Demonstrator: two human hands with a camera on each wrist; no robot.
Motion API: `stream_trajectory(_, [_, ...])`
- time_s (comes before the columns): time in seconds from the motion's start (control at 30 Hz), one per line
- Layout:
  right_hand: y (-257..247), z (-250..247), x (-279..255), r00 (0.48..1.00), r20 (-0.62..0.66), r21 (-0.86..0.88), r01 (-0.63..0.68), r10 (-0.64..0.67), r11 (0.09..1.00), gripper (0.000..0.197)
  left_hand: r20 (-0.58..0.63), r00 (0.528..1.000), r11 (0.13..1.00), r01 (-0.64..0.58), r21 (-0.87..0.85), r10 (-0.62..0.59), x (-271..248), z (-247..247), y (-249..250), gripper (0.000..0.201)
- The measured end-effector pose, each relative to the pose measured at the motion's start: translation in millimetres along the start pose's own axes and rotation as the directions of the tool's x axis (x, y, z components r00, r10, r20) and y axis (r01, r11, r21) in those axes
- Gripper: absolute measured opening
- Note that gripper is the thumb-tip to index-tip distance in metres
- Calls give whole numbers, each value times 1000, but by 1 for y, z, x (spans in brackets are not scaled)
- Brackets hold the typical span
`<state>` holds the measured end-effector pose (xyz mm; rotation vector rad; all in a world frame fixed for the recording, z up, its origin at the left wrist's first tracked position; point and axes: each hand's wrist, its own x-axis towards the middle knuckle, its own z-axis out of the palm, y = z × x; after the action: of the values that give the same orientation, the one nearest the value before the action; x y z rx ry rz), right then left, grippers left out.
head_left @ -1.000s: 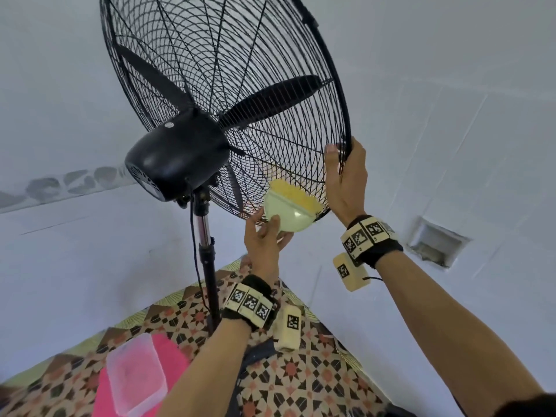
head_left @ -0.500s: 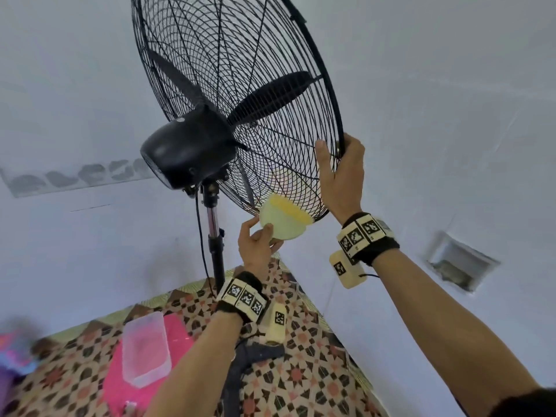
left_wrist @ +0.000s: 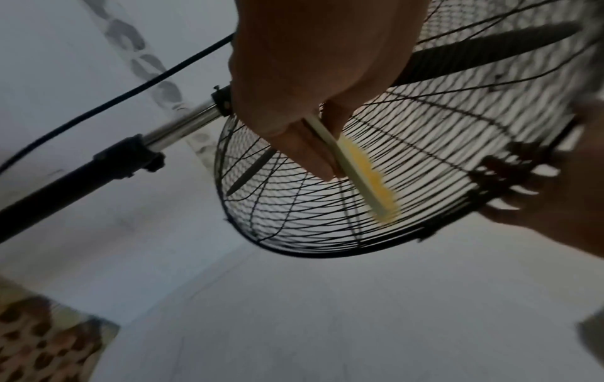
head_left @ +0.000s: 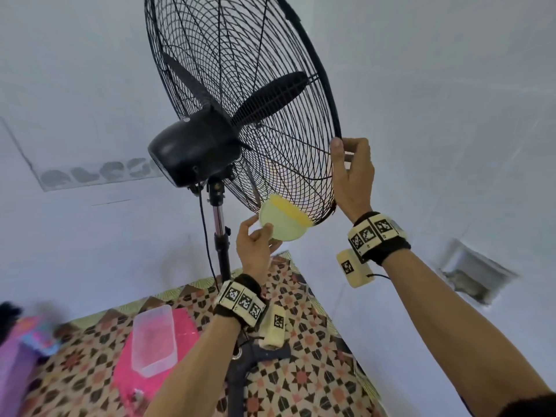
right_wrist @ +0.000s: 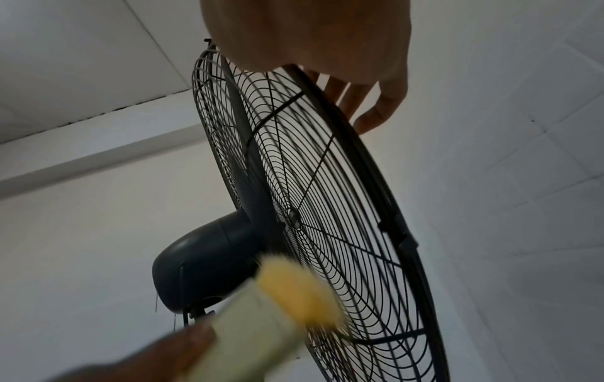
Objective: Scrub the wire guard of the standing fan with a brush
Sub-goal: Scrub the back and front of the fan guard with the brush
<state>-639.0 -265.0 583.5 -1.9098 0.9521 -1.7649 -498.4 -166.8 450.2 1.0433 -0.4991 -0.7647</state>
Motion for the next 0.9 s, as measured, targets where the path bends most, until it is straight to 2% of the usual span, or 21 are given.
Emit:
stream_trajectory(0.1, [1,-10,4,998,66,2,11,-11,1000,40,68,988,987,-130,-97,137,-18,5,16,46])
stream_trajectory(0.17, [3,-16,4,997,78,2,13,-13,1000,41,113,969,973,-211,-94,220,-31,17,24,43])
stream_trajectory(0.23, [3,-19,4,996,92,8,-8,8,1000,42,98,963,968,-247,-40,250,-35,28,18,34])
stream_trajectory(0.33, [1,-23,8,992,119,5,-38,37,999,42,1,988,986,-151,72,151,-35,32,-12,17])
stream_trajectory(0.43, [0,-26,12,983,181,-4,-38,38,999,45,-71,997,991,-3,133,13,-35,21,-40,14])
stream_trajectory(0.47, [-1,-28,13,980,198,-4,-30,30,1000,45,-87,996,994,-6,107,15,-37,21,-39,13])
stream_trajectory(0.53, [1,-30,17,977,212,-14,-14,16,1000,47,-62,994,995,-92,28,94,-44,29,-24,12])
stream_trajectory(0.6, [3,-31,18,976,219,-17,-16,20,1000,49,-27,980,978,-198,-59,197,-53,41,-5,20])
stream_trajectory(0.67, [4,-31,18,974,227,-21,-20,24,1000,50,-39,969,964,-247,-103,244,-56,52,6,26])
stream_trajectory(0.73, [4,-31,19,972,234,-34,-19,27,999,51,-80,979,977,-195,-87,188,-56,55,-3,21])
stream_trajectory(0.83, [1,-31,19,967,255,-41,-19,29,999,52,-164,986,999,-45,-21,41,-60,50,-32,18])
stream_trajectory(0.9, [1,-31,19,963,269,-45,-15,26,999,50,-187,982,999,-40,3,40,-62,50,-39,18])
